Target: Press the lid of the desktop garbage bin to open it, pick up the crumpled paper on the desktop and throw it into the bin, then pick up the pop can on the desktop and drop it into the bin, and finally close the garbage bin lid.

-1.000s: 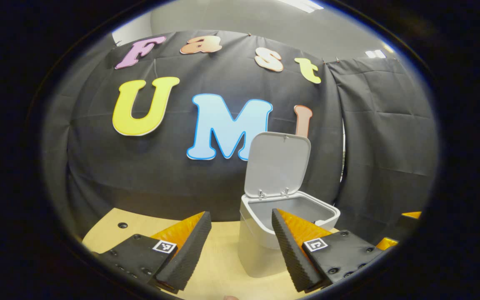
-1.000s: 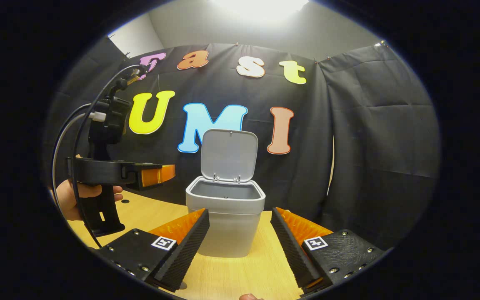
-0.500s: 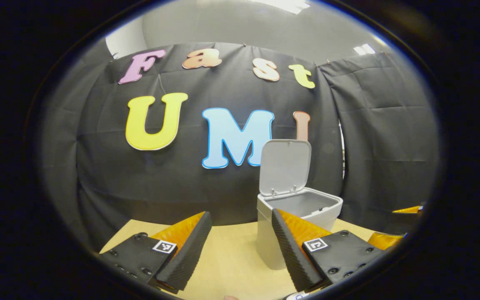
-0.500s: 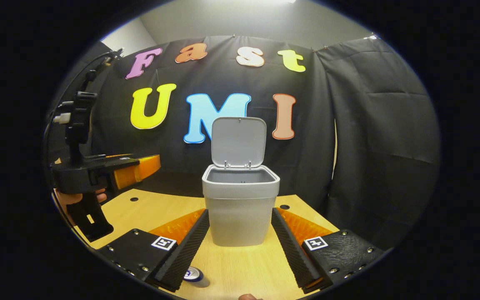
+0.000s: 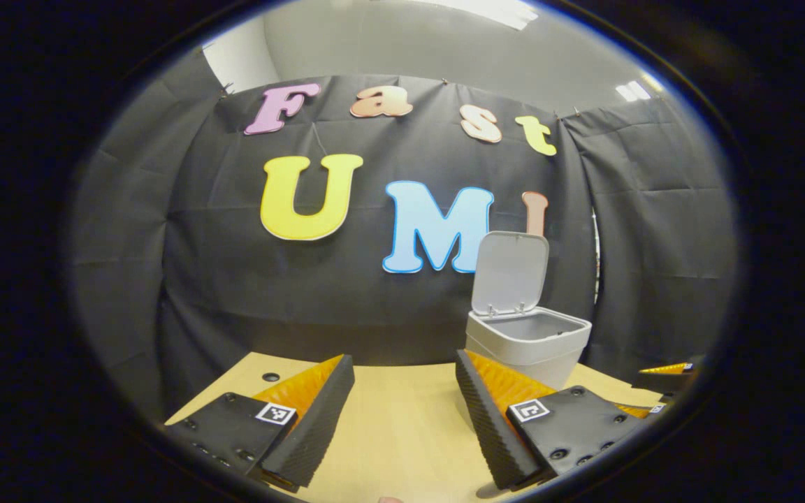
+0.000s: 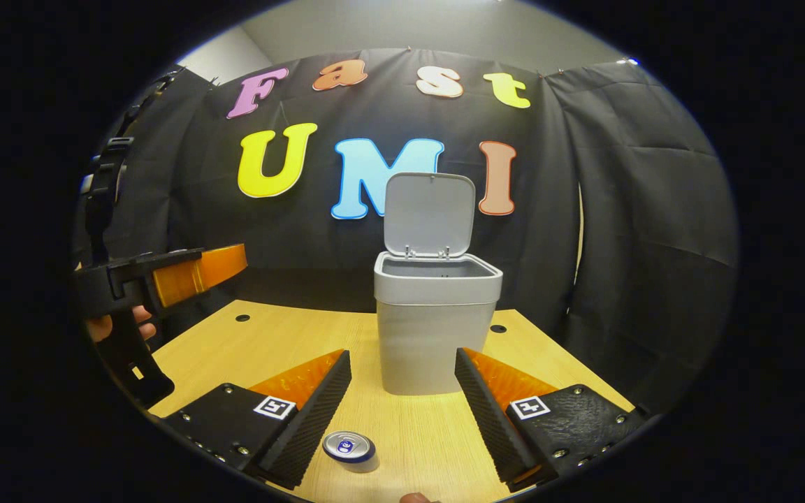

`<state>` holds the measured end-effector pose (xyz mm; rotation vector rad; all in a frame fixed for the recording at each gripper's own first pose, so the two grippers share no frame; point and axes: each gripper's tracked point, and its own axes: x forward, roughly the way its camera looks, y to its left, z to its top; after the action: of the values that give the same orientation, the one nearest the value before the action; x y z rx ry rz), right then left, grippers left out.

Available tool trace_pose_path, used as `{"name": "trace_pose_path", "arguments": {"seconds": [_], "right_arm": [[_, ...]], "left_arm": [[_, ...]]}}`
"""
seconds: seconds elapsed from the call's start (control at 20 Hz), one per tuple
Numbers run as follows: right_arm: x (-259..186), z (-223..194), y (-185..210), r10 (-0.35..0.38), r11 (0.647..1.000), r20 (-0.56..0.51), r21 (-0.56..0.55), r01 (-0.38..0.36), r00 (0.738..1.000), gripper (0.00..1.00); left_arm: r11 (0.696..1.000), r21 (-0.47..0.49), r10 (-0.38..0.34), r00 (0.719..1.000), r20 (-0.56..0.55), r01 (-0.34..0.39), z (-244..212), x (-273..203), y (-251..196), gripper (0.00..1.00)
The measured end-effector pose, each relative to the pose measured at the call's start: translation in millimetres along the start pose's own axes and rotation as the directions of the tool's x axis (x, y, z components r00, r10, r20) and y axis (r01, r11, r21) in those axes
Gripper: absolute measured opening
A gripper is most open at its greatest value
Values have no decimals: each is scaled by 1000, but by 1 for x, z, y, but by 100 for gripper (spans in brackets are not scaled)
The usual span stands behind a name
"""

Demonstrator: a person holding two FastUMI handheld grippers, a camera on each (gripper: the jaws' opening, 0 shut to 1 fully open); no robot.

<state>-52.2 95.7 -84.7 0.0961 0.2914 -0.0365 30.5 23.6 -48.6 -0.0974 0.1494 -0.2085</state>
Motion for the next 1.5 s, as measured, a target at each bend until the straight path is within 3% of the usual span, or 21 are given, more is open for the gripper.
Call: {"name": "trace_pose_path", "arguments": {"seconds": [0.35,0.55,0.85,1.25,1.5], "right_arm": [[9,-32,29,92,995,-98,-29,-96,991,96],[15,-62,44,144,989,-208,-7,-148,968,96],[16,-117,57,184,982,-400,43,-182,898,96],[19,-160,54,158,986,-527,42,-160,835,97],[22,-177,57,169,981,-579,19,-194,797,97]], "left_arm": [[998,10,60,998,-1,-60,-4,-22,26,95],[997,42,67,998,15,-67,1,-29,30,95],[997,63,43,999,22,-44,4,-31,24,95],[998,52,40,999,2,-40,-3,-31,29,95],[997,43,63,998,-4,-63,-6,-31,33,95]]}}
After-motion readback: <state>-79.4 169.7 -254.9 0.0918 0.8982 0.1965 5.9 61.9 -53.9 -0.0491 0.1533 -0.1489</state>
